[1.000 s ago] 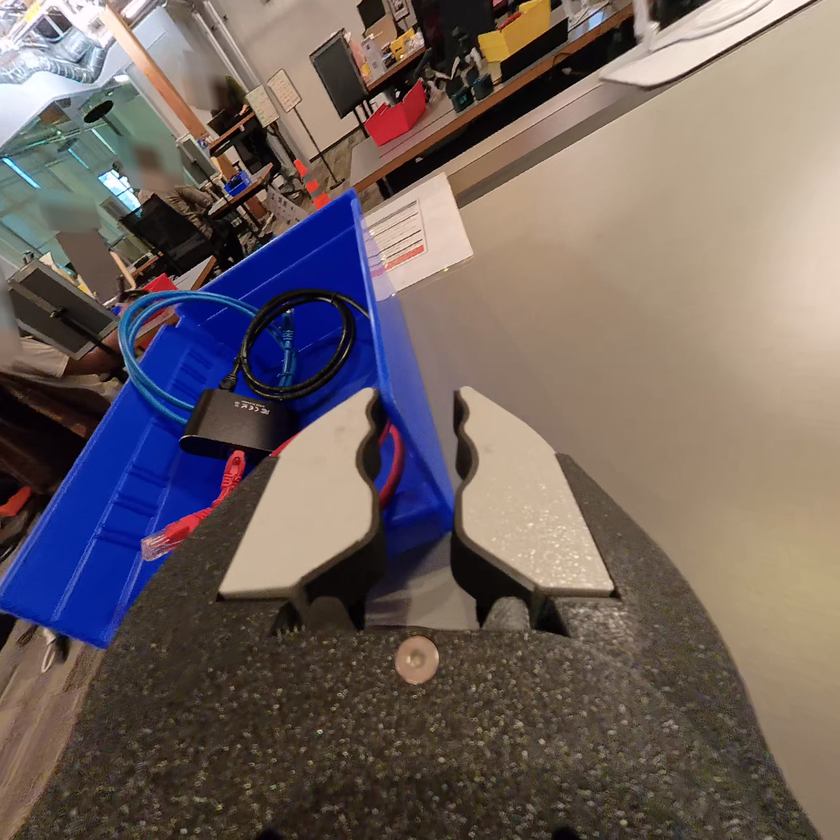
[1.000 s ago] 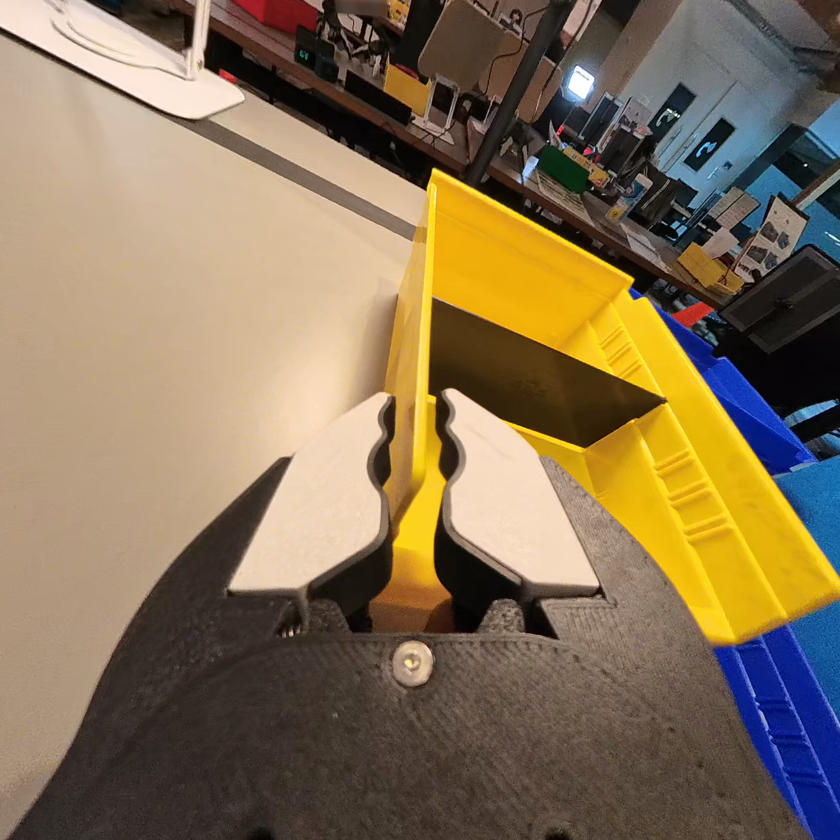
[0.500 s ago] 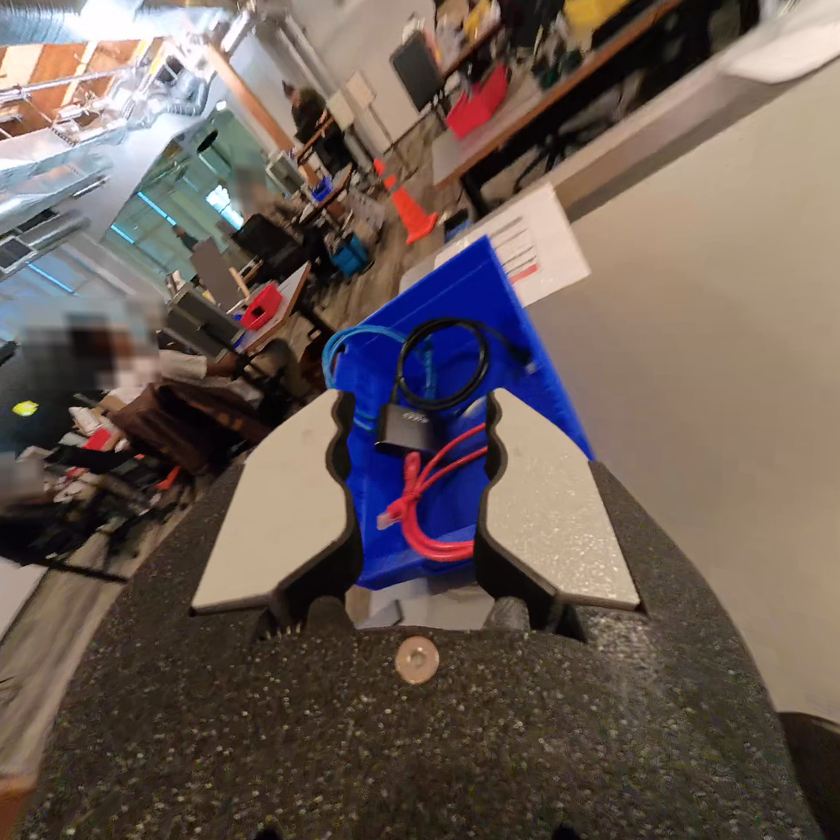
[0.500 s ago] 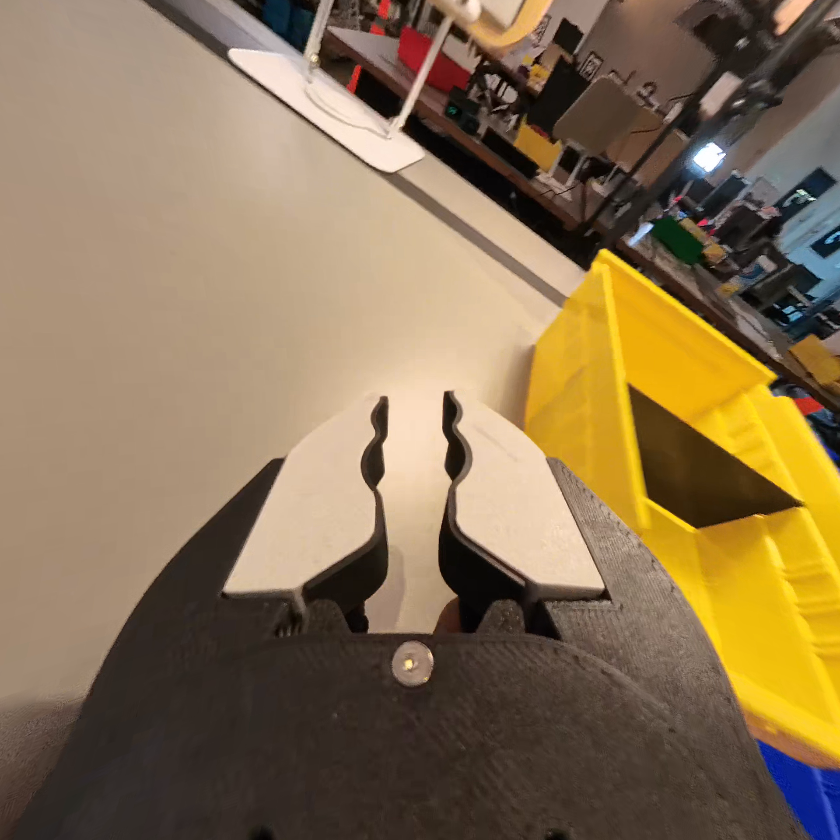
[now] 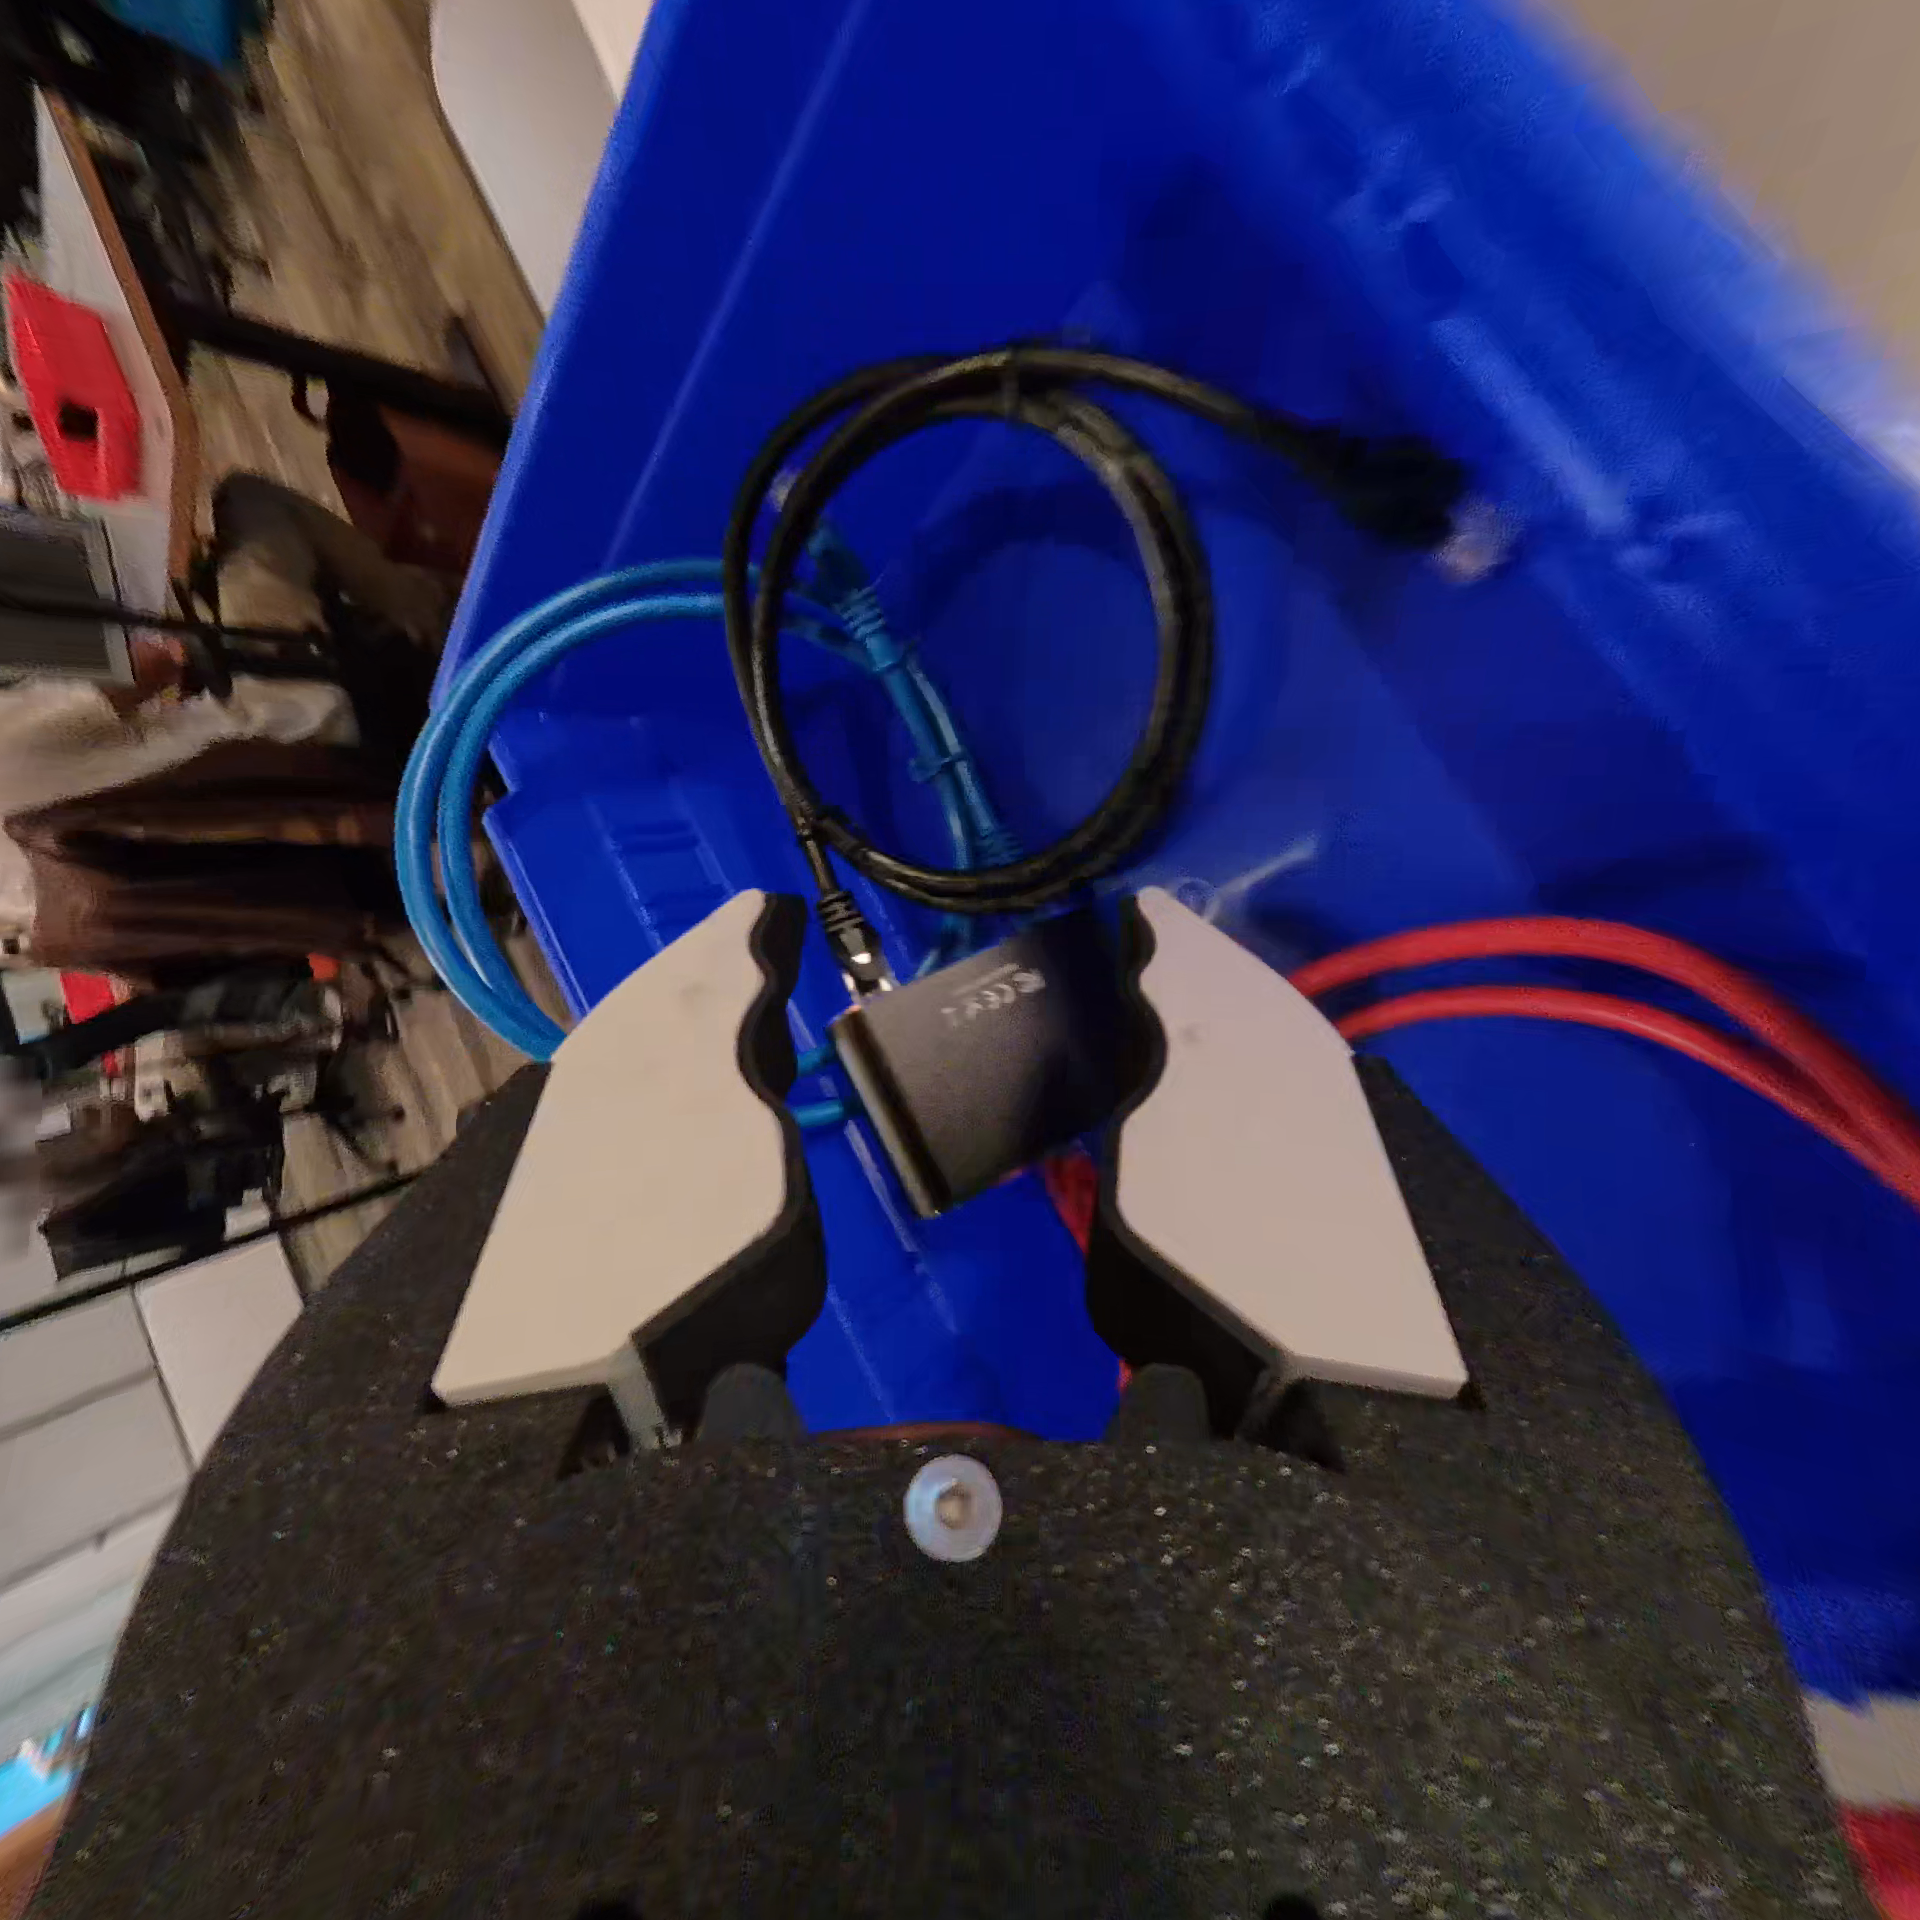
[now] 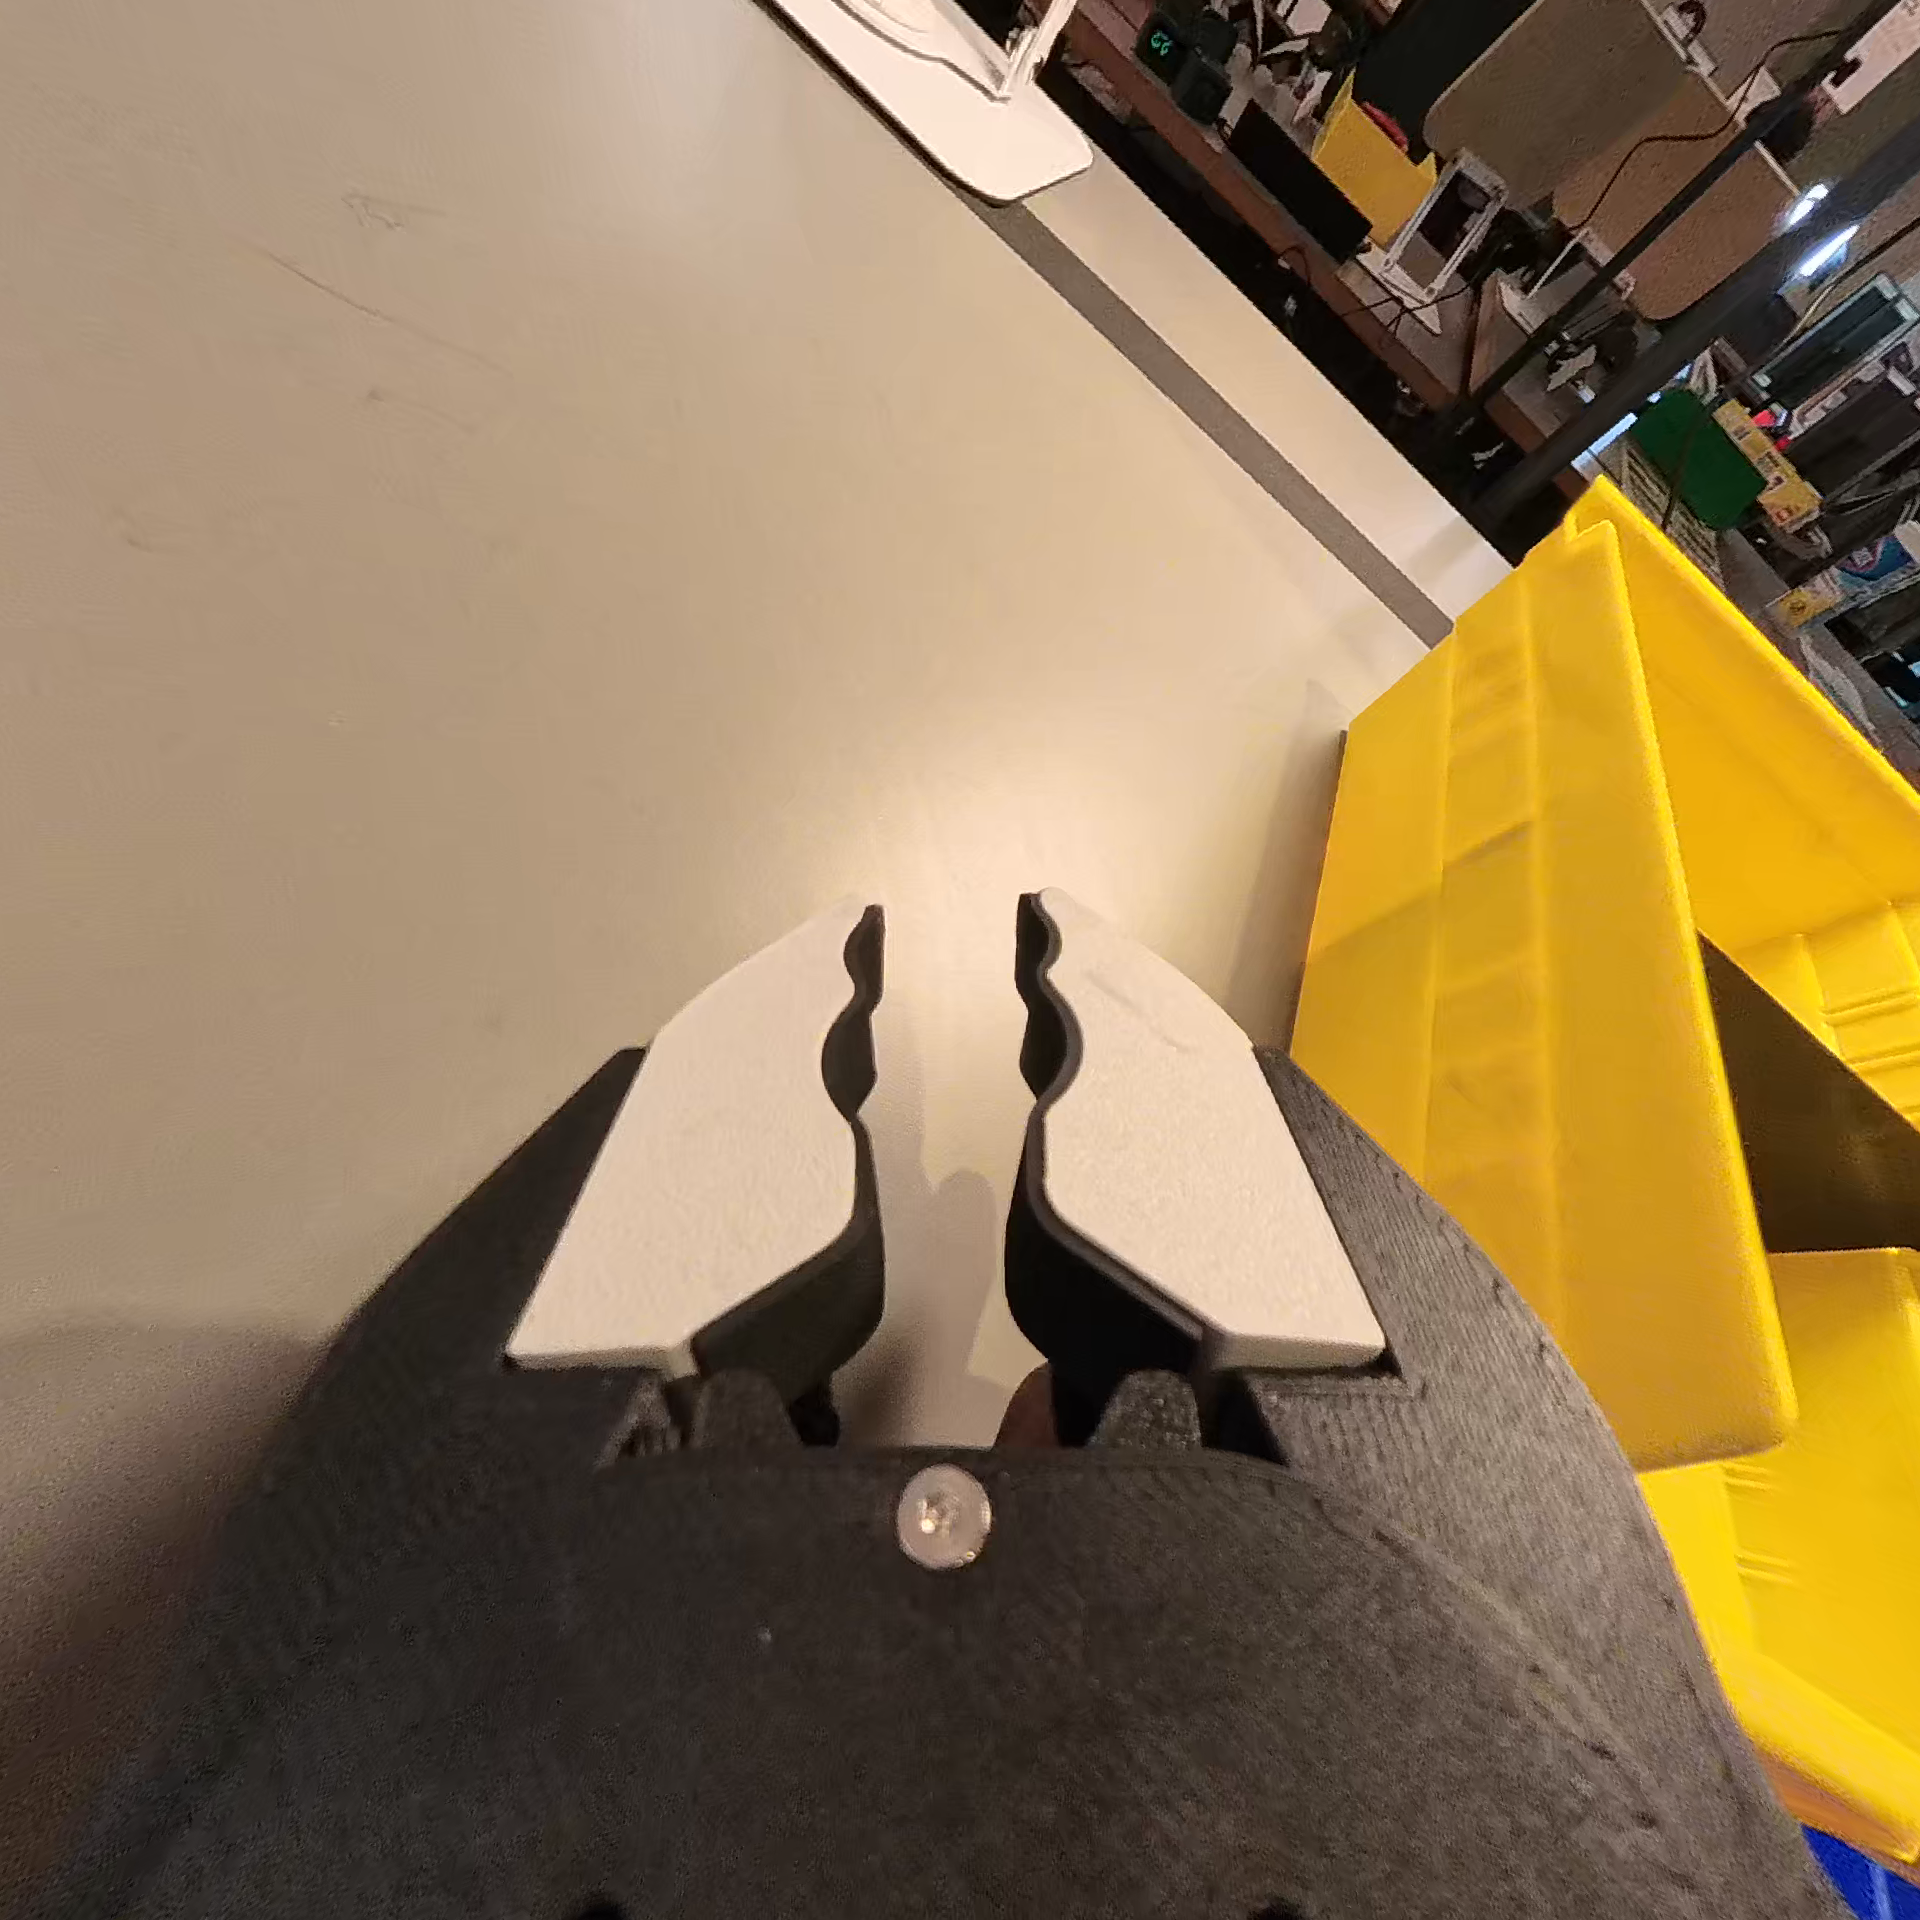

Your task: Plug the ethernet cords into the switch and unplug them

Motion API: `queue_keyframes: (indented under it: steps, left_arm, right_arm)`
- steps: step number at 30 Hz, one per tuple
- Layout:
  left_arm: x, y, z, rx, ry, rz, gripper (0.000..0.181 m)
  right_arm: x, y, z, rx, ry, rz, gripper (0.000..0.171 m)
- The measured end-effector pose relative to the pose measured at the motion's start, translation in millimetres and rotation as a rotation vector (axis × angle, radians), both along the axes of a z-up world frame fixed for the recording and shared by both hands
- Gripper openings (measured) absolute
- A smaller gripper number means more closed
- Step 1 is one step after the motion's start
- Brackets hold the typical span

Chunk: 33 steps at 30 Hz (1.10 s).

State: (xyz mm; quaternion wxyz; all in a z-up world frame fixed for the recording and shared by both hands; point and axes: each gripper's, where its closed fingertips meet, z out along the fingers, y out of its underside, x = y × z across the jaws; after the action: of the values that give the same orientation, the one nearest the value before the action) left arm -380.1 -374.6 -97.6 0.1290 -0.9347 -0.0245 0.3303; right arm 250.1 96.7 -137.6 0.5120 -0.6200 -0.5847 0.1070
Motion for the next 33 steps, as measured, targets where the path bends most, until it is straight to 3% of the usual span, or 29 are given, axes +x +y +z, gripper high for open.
queue_keyframes:
  steps: [6, 11, 14, 20, 27, 33]
  left_arm:
    - [-52.2, -11.7, -15.8, 0.017, -0.028, 0.221, 0.042]
    - [-58.0, -13.8, -37.6, -0.059, -0.020, 0.201, 0.023]
    - [-60.0, -12.2, -38.8, -0.046, 0.001, 0.212, 0.021]
    - [-57.7, 1.6, -29.6, 0.124, -0.054, 0.258, 0.035]
    - [-78.3, -1.6, -35.9, -0.016, 0.065, 0.285, 0.036]
    - [-79.3, 1.2, -32.5, -0.039, 0.043, 0.302, 0.014]
  right_arm:
    - [-2.5, -2.2, -5.2, 0.028, -0.044, 0.023, 0.025]
    - [-4.0, -1.8, -9.2, 0.042, -0.076, 0.027, 0.025]
    - [-4.0, -1.3, -10.0, 0.045, -0.083, 0.025, 0.025]
    - [-4.8, -4.1, -10.8, 0.069, -0.094, 0.032, 0.024]
    - [-7.5, -8.9, -10.9, 0.073, -0.096, 0.052, 0.024]
    - [-7.9, -5.3, -12.9, 0.063, -0.108, 0.045, 0.024]
